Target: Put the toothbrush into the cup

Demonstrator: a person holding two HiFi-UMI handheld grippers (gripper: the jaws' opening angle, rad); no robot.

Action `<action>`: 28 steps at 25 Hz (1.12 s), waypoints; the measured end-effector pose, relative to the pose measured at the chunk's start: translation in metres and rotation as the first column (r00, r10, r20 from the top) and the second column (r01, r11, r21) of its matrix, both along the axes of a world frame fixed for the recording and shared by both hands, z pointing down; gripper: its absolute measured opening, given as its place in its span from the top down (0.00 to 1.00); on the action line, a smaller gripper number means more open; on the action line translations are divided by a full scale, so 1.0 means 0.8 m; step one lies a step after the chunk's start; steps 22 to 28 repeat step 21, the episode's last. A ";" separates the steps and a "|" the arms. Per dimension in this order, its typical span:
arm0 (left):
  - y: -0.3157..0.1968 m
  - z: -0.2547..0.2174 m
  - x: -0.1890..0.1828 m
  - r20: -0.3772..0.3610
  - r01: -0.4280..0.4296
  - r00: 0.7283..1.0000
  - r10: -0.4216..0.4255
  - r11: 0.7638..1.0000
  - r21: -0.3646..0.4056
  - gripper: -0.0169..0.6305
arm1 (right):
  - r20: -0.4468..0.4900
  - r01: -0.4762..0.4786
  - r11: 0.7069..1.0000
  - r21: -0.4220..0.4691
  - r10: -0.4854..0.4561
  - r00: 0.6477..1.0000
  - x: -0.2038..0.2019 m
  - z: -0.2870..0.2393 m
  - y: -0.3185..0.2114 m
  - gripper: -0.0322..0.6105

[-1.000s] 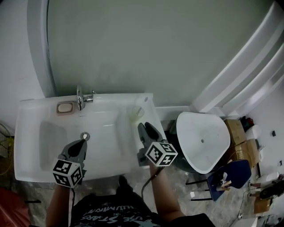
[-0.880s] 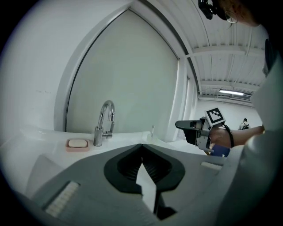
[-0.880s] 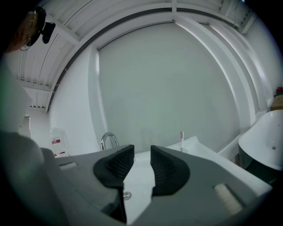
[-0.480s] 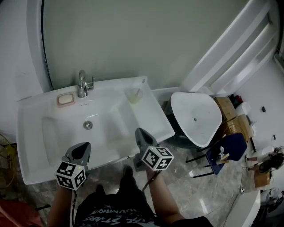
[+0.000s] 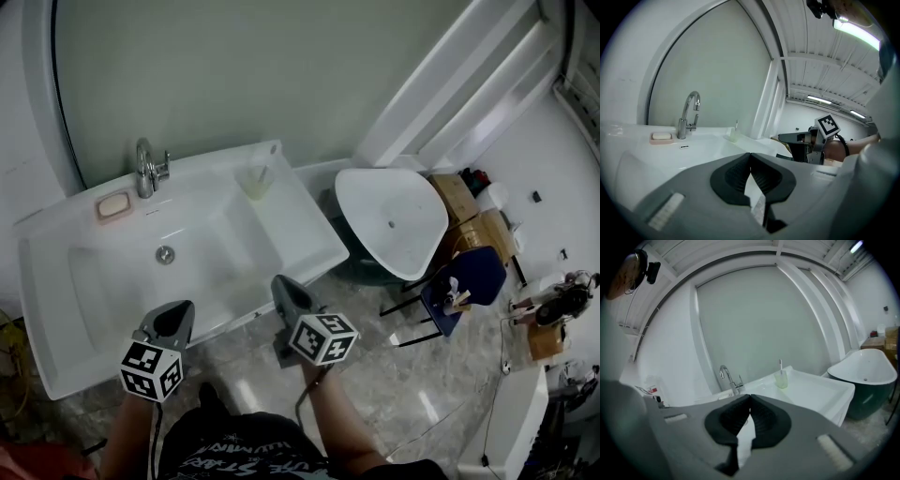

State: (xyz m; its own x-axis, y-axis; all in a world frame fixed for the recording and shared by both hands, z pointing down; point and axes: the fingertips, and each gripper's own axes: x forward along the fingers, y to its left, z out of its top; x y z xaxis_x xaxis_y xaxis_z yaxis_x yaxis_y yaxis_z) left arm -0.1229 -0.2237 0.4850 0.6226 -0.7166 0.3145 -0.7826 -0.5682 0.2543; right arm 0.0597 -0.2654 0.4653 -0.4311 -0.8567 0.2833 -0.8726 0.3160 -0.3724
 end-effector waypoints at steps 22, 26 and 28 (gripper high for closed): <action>0.111 -0.006 0.080 0.032 -0.008 0.999 0.008 1.000 -0.001 0.96 | 0.036 0.029 0.999 0.019 -0.030 0.999 0.066 -0.006 0.126 0.94; 0.111 -0.006 0.080 0.032 -0.008 0.999 0.008 1.000 -0.001 0.96 | 0.036 0.029 0.999 0.019 -0.030 0.999 0.066 -0.006 0.126 0.94; 0.111 -0.006 0.080 0.032 -0.008 0.999 0.008 1.000 -0.001 0.96 | 0.036 0.029 0.999 0.019 -0.030 0.999 0.066 -0.006 0.126 0.94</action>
